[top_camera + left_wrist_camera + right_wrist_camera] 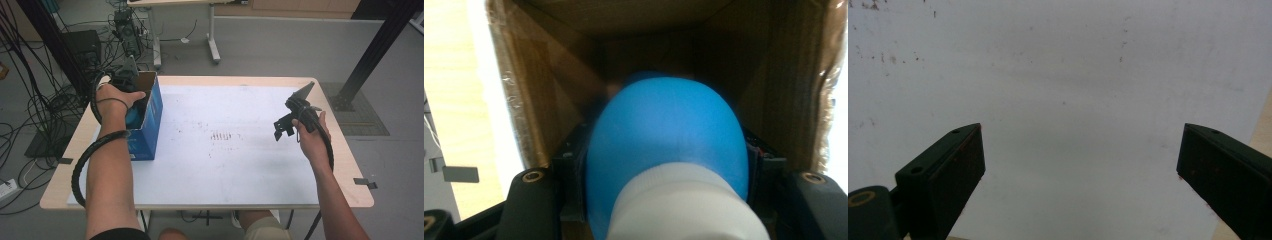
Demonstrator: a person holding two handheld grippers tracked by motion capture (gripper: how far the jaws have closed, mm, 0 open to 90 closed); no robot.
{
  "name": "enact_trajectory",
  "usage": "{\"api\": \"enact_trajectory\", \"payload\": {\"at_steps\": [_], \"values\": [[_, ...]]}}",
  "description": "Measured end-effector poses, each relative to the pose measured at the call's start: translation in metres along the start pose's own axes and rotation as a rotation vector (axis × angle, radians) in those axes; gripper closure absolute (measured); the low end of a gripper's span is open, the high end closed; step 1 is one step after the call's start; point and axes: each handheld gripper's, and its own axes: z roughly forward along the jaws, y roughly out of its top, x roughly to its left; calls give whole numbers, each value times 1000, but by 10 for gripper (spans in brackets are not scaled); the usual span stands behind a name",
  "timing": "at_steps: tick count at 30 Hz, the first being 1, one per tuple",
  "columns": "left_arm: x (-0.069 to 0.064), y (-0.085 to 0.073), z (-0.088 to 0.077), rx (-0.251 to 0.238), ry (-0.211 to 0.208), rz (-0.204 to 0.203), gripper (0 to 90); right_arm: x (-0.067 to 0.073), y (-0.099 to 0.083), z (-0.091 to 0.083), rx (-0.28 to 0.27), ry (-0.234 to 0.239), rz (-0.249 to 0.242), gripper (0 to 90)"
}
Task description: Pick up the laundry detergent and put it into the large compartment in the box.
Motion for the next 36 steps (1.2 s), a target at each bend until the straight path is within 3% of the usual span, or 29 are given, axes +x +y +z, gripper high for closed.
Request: {"api": "enact_trajectory", "payload": {"at_steps": [36], "values": [[0, 2, 1, 2, 2, -2, 375, 2, -1, -1, -7, -5, -1, 53]]}}
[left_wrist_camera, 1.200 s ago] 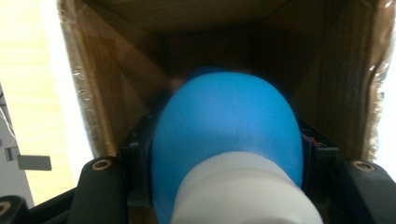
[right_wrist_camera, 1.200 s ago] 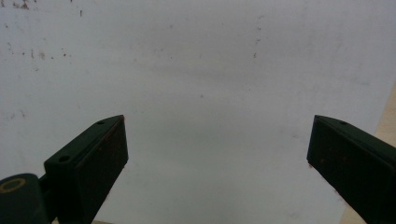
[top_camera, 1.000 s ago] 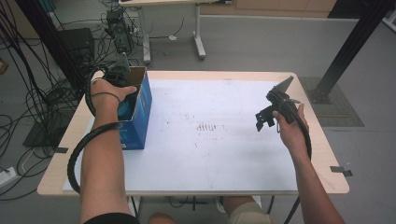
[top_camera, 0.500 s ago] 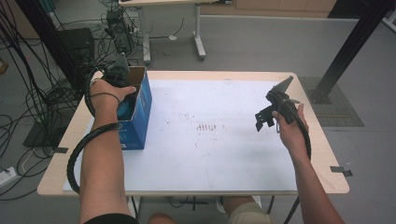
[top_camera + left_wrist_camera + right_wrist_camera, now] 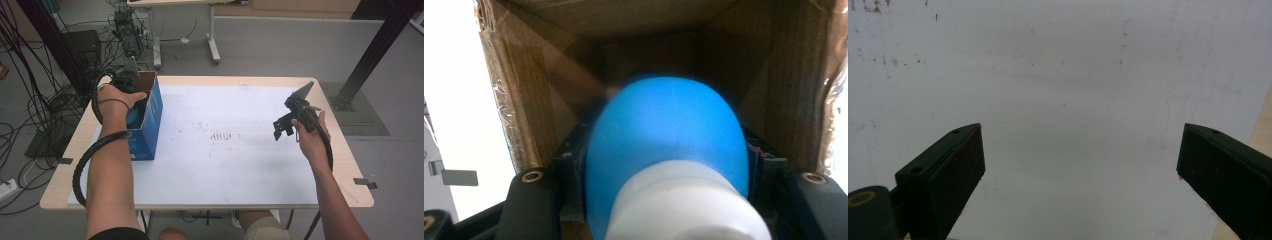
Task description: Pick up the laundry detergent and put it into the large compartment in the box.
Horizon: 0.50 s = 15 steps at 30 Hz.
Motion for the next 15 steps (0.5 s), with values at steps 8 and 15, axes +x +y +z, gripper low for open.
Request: {"api": "enact_trajectory", "payload": {"at_steps": [8, 15], "values": [[-1, 0, 0, -3, 2, 2, 374, 0, 0, 1, -1, 2, -1, 53], [0, 0, 0, -3, 1, 2, 374, 0, 0, 0, 0, 3, -1, 53]]}}
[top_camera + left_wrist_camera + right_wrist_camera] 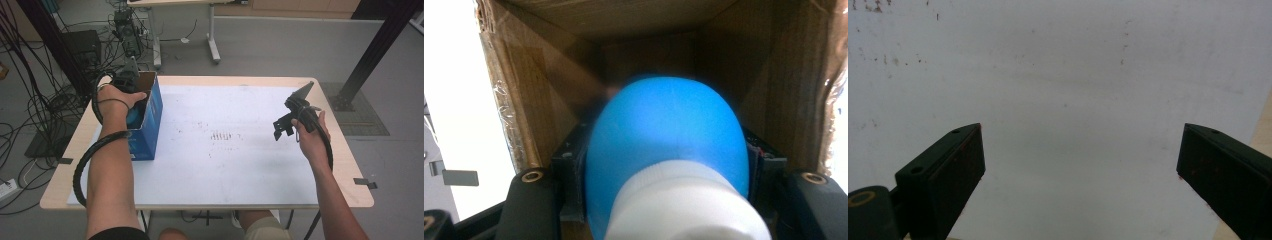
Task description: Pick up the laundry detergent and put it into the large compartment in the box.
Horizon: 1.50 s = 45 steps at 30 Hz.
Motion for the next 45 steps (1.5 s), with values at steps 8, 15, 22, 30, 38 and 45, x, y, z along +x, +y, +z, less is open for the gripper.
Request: {"api": "enact_trajectory", "payload": {"at_steps": [8, 15, 22, 30, 38, 45], "values": [[1, 0, 0, -2, -2, -1, 374, 0, 1, 1, 4, -2, -1, 53], [2, -1, 0, -3, -4, -2, 374, 2, 1, 1, 3, -3, -7, 53], [1, 0, 0, -1, -2, -1, 374, 2, 1, 0, 3, -3, -4, 53], [0, 0, 0, -4, 0, 0, 374, 0, 0, 1, 1, -4, -5, 53], [1, -1, 0, -5, -3, 0, 374, 1, 0, -2, -3, -5, -1, 53], [1, 0, 0, -2, -4, 2, 373, 1, -1, -2, -5, -7, -3, 53]]}}
